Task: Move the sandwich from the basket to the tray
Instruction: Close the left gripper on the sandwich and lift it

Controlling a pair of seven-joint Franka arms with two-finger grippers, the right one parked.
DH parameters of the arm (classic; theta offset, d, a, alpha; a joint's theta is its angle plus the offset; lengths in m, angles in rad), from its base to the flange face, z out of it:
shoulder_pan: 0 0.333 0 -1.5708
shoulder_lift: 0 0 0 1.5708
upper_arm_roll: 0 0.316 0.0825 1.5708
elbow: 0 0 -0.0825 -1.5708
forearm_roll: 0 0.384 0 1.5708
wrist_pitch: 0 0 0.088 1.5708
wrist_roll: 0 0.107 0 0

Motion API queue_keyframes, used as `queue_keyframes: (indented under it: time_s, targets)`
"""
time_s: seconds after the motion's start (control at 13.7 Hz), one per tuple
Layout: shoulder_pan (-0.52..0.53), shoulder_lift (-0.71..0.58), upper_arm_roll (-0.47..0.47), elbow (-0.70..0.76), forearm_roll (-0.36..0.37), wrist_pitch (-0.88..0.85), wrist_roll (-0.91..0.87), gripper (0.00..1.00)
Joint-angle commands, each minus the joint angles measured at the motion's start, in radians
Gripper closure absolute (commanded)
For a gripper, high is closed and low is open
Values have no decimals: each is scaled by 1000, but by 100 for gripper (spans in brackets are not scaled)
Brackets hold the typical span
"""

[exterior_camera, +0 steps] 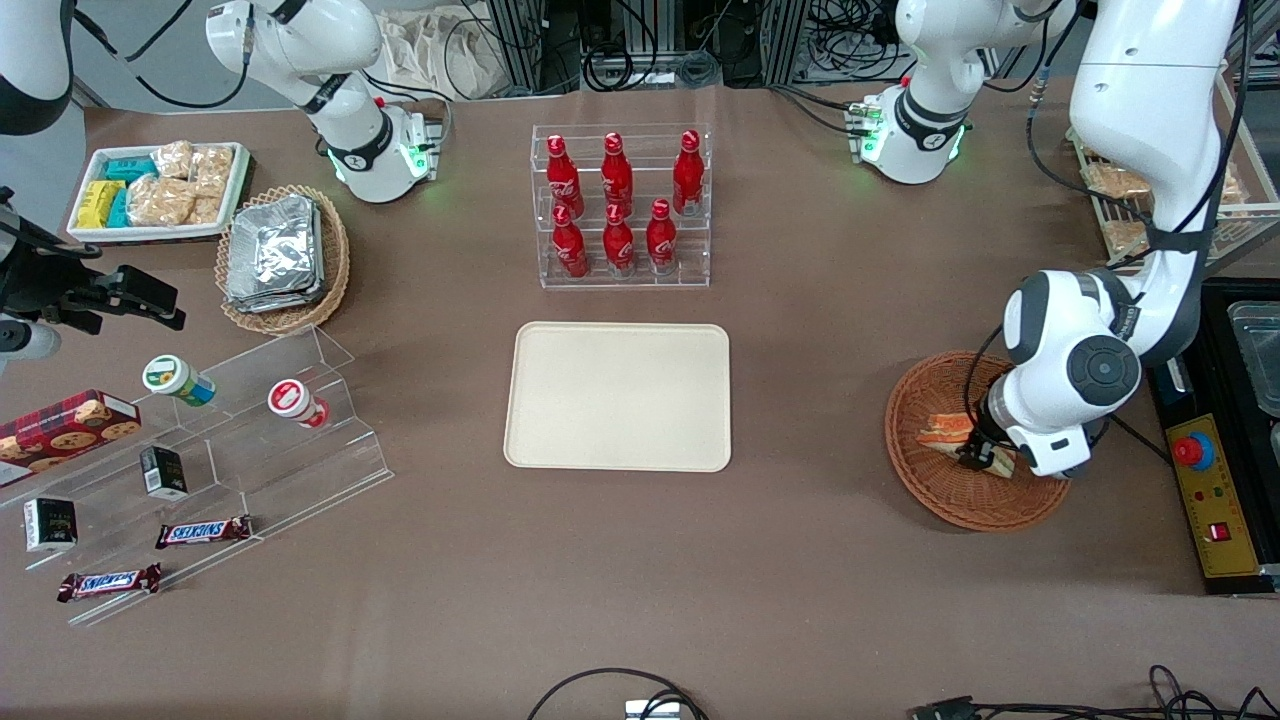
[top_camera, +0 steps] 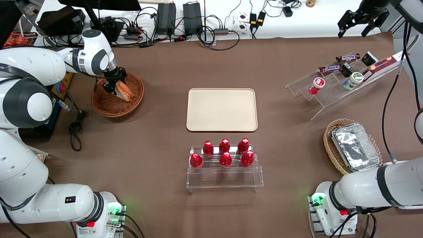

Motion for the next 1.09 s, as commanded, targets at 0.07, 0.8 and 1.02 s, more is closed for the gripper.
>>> queue_keyframes:
  time_s: [0.07,0.8,1.02]
  targets:
    - [-10,-9,7,1,20,13,-32,100]
    - [-12,-205,-77,334,6,-567,288,100]
    - [-12,-203,-157,522,-53,-680,324,100]
